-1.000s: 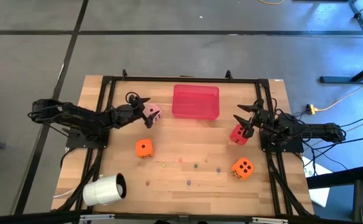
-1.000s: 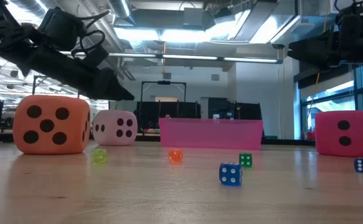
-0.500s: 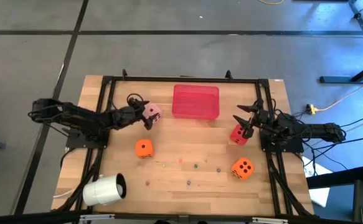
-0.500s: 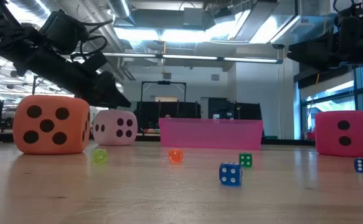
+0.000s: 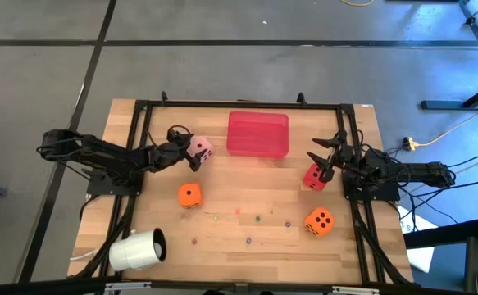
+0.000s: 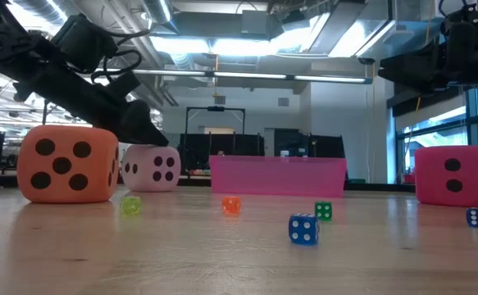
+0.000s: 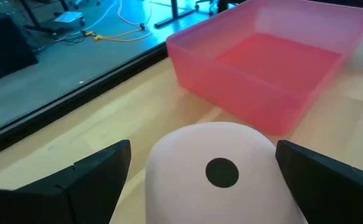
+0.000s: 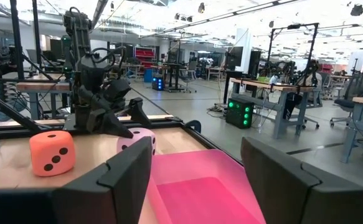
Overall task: Pick & Place Dice
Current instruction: Put the large pink dice into the red container
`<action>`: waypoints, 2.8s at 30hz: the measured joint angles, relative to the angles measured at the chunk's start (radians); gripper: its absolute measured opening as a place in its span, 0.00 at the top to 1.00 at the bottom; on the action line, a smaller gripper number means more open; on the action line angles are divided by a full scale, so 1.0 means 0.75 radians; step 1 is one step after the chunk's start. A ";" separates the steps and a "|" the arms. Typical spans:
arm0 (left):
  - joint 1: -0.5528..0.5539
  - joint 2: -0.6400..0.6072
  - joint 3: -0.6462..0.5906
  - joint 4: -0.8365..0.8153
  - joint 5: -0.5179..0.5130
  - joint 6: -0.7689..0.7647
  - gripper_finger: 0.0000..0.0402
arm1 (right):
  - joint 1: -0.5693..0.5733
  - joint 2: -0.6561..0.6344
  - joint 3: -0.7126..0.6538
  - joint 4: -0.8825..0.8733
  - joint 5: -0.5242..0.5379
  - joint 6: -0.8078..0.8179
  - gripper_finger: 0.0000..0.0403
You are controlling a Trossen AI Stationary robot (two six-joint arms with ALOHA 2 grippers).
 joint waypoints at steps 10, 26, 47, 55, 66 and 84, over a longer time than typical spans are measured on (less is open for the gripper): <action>0.000 0.002 -0.002 0.033 -0.060 0.089 0.00 | 0.000 0.000 0.000 0.000 0.000 -0.001 0.39; 0.001 0.002 -0.002 0.043 -0.023 0.124 0.00 | 0.000 0.000 0.000 -0.009 0.000 -0.001 0.39; 0.027 0.002 -0.003 -0.040 0.049 0.144 0.00 | 0.000 0.000 0.000 -0.015 0.001 -0.004 0.39; 0.062 0.002 -0.003 0.012 0.112 0.182 0.00 | 0.000 0.000 0.000 -0.015 0.000 -0.004 0.39; 0.092 0.000 -0.001 -0.046 0.187 0.125 0.00 | 0.000 0.000 0.000 -0.015 0.001 -0.001 0.39; 0.064 0.001 -0.003 -0.016 0.180 0.218 0.00 | 0.000 0.000 0.000 -0.015 0.001 -0.001 0.39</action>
